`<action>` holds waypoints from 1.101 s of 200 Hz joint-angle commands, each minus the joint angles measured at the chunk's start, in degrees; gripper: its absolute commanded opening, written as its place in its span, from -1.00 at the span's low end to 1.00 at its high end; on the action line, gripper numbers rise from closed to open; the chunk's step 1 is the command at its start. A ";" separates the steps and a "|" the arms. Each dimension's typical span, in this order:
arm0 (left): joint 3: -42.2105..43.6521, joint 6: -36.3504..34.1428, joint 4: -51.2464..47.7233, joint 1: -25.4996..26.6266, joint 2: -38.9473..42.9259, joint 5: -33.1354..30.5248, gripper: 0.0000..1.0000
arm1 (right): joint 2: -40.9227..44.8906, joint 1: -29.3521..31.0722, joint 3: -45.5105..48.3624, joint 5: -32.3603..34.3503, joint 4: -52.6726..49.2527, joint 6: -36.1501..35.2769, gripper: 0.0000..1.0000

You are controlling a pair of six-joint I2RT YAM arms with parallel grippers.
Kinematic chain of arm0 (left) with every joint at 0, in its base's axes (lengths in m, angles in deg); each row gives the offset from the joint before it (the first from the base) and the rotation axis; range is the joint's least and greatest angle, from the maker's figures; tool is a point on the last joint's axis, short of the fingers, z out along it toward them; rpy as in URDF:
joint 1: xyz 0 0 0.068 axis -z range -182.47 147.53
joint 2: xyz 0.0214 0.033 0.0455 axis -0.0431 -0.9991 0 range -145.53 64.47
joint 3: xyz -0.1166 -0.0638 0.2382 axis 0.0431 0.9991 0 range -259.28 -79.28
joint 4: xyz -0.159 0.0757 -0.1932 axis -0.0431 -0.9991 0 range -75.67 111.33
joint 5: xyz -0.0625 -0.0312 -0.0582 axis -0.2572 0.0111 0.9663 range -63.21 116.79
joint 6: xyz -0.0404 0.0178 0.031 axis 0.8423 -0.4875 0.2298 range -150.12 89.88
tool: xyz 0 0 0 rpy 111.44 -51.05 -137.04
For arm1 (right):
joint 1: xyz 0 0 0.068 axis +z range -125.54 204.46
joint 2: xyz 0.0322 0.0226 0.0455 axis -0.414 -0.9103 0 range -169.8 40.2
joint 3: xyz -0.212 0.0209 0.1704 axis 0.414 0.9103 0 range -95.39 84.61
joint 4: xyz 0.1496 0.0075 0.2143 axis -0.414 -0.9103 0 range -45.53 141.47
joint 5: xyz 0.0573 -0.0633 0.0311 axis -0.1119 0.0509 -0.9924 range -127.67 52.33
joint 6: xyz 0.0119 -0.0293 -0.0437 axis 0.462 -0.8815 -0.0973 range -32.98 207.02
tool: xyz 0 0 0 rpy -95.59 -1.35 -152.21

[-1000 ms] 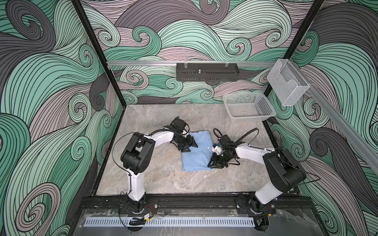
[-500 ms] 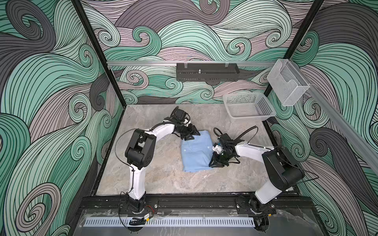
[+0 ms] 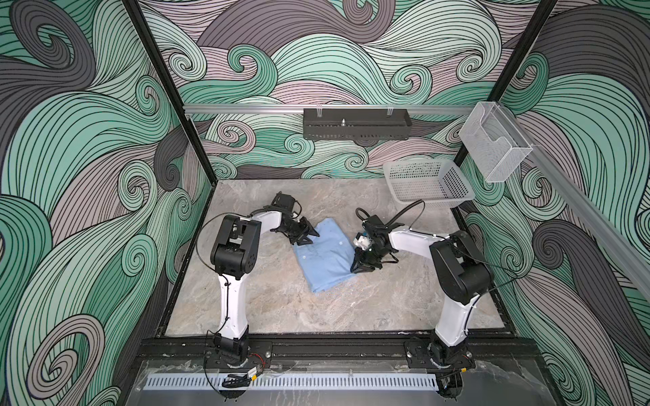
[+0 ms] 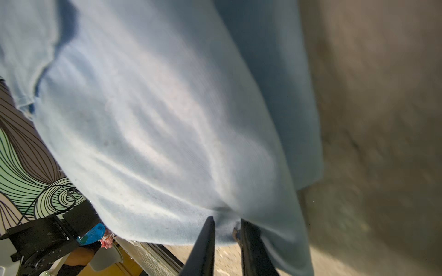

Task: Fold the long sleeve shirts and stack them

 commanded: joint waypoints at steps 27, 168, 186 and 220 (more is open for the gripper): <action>-0.46 -3.41 -7.05 -7.74 -0.55 -9.86 0.00 | -10.72 3.60 -14.47 0.08 -1.70 0.81 -0.54; 20.27 -28.51 -11.19 20.64 46.18 -45.20 0.53 | 48.53 0.98 30.82 18.93 46.59 1.46 0.98; 23.13 -28.18 -11.76 25.68 44.66 -49.82 0.72 | 49.43 1.18 30.81 20.62 41.33 2.09 0.98; 20.55 -26.64 -17.21 33.95 35.44 -57.71 0.88 | 52.45 3.90 35.71 22.96 37.72 2.22 0.98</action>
